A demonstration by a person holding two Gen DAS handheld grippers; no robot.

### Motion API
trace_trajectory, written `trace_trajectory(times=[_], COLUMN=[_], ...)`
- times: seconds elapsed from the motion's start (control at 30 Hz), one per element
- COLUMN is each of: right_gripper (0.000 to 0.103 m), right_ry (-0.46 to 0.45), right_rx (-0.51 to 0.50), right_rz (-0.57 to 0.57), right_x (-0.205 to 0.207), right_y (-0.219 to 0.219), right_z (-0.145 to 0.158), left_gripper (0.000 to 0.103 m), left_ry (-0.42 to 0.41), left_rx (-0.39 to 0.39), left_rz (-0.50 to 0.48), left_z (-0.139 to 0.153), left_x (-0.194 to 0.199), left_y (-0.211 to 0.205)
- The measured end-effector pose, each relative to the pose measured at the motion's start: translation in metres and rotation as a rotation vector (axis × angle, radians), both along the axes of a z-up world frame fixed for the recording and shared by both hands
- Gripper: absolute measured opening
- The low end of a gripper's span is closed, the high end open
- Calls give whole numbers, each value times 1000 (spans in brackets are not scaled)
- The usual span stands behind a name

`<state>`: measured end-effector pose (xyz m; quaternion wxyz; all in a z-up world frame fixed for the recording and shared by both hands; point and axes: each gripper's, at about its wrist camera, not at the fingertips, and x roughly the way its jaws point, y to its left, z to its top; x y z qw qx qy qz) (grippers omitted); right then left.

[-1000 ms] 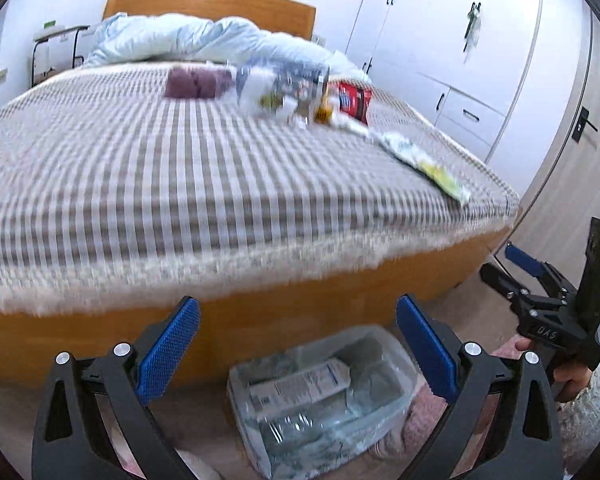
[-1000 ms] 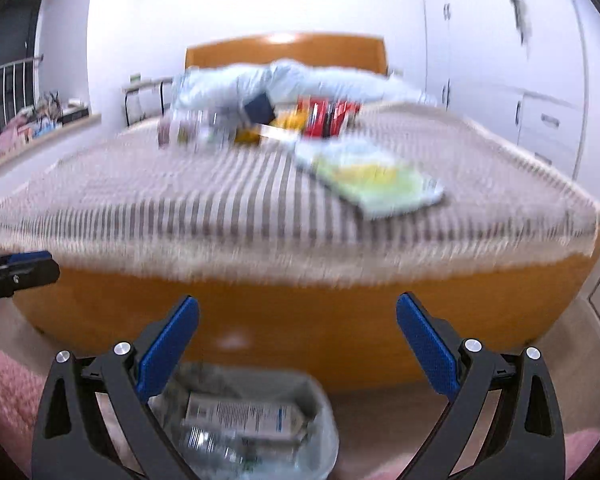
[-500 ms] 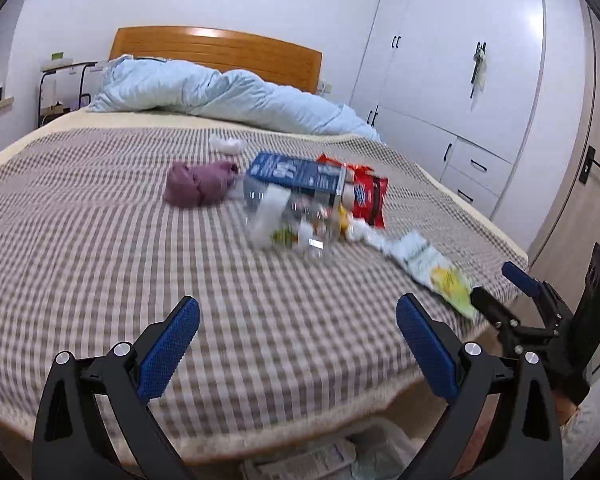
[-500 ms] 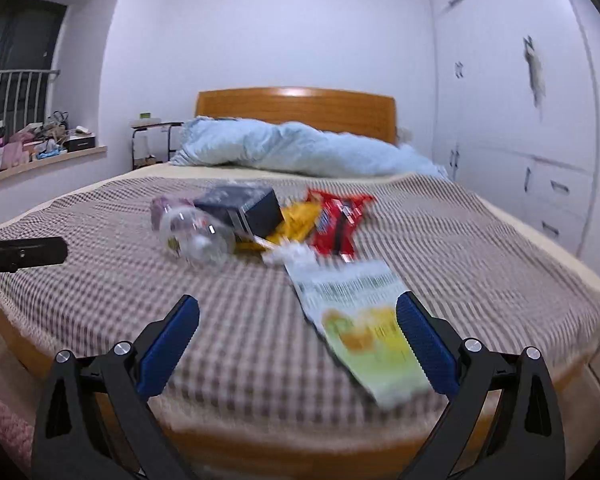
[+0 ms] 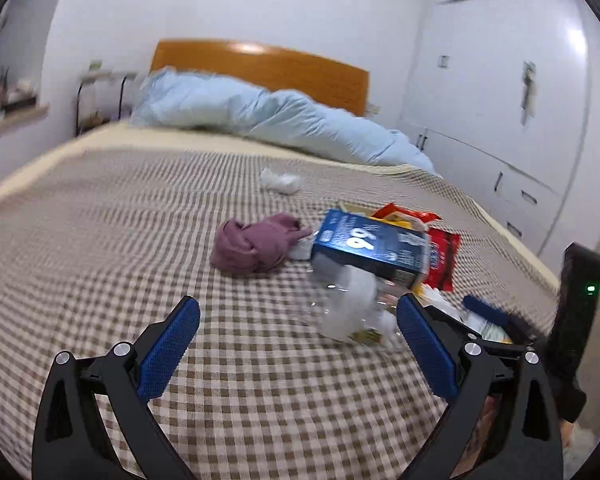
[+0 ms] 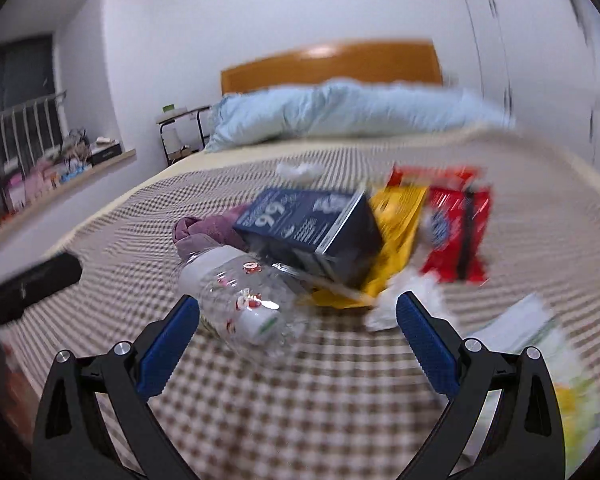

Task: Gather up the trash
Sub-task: 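Close the right tool on the clear plastic bottle and lift it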

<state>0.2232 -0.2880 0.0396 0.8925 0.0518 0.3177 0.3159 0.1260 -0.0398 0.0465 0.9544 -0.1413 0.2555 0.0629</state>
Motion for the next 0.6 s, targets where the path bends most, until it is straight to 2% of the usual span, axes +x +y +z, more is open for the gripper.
trace_trajectory(times=[0.1,0.2,0.27,0.33,0.5,0.6], right_gripper=[95,95,95,78,76,76], right_ry=[168,328,331,348,274,149], right_rx=[66,218,242,283,233,119], right_rz=[26,39,39,60,63,49], right_x=[23,39,38,37,17,-6], right_y=[8,6,3,2,0,-2], right_z=[-14,-31,-28,-28,-13,10], left_gripper=[95,95,95,95,95,95], left_ry=[16,31,41,55,71,63], left_rx=[-73,-174,-209,-214,-211,-189], left_rz=[35,31,25,23,20,9], left_z=[-7,-17,-22,-27,-31,-28], left_x=[8,13,16,19,21,17], left_y=[17,28,30,28,27,22])
